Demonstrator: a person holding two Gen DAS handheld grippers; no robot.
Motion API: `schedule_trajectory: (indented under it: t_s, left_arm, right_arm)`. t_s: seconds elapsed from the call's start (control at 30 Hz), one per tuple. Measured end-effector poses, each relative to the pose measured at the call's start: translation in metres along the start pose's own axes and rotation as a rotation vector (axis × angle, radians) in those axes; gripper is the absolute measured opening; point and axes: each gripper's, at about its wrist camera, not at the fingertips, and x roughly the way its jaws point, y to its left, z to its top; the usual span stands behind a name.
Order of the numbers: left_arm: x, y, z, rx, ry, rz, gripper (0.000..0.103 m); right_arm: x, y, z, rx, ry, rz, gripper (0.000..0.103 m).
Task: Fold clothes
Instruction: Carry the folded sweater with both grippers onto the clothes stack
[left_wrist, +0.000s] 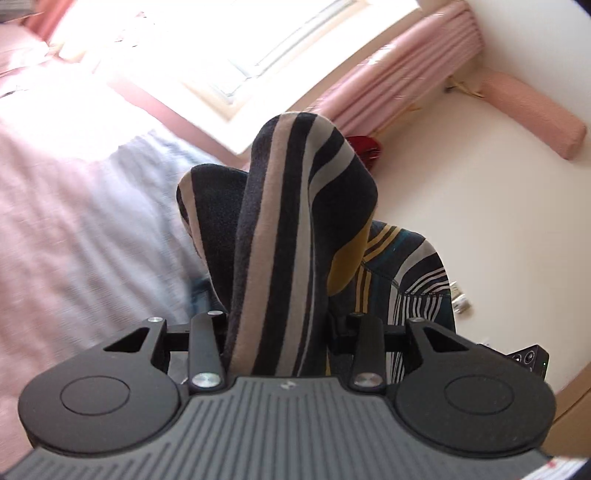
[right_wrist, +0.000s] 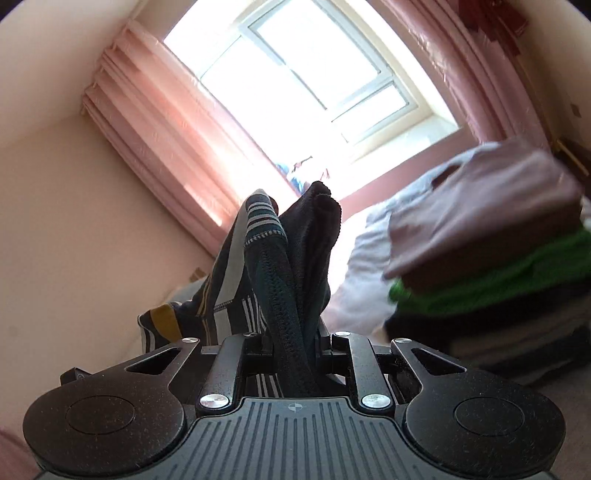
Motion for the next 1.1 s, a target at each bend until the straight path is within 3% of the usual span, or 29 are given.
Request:
schedule_trajectory:
  t_s: [0.23, 0.37, 0.47, 0.57, 0.7, 0.73, 0.8, 0.83, 0.9, 1.0, 1.1]
  left_arm:
    - [0.156, -0.097, 0.081, 0.016, -0.034, -0.072, 0.033]
    - [0.221, -0.118, 0.120, 0.037, -0.014, -0.044, 0.033]
    - [0.262, -0.115, 0.136, 0.019, 0.028, -0.010, 0.033]
    - [0.299, -0.092, 0.138, -0.018, 0.071, 0.046, 0.034]
    - [0.351, -0.043, 0.119, -0.068, 0.165, 0.188, 0.039]
    - [0.359, -0.029, 0.113, -0.089, 0.179, 0.220, 0.045]
    - [0.358, -0.009, 0.104, -0.143, 0.164, 0.228, 0.055]
    - [0.355, -0.004, 0.103, -0.149, 0.161, 0.220, 0.057]
    - [0.347, -0.005, 0.108, -0.129, 0.144, 0.222, 0.059]
    - [0.326, -0.022, 0.119, -0.025, 0.082, 0.263, 0.056]
    - [0.298, -0.047, 0.122, 0.115, -0.011, 0.306, 0.056]
  right_arm:
    - [-0.006, -0.056, 0.160, -0.041, -0.070, -0.101, 0.013]
    - [0.021, -0.096, 0.213, 0.031, -0.034, -0.130, 0.013]
    - [0.042, -0.133, 0.231, 0.086, 0.010, -0.167, 0.013]
    - [0.073, -0.174, 0.235, 0.106, 0.066, -0.245, 0.013]
    - [0.118, -0.214, 0.203, 0.061, 0.186, -0.452, 0.015]
    - [0.126, -0.220, 0.192, 0.044, 0.203, -0.471, 0.021]
    - [0.125, -0.222, 0.180, 0.011, 0.173, -0.470, 0.029]
    - [0.119, -0.218, 0.177, -0.004, 0.157, -0.473, 0.036]
    - [0.112, -0.209, 0.181, -0.037, 0.122, -0.506, 0.039]
    - [0.095, -0.178, 0.176, -0.174, 0.035, -0.620, 0.040]
    - [0.081, -0.134, 0.155, -0.399, -0.083, -0.694, 0.040]
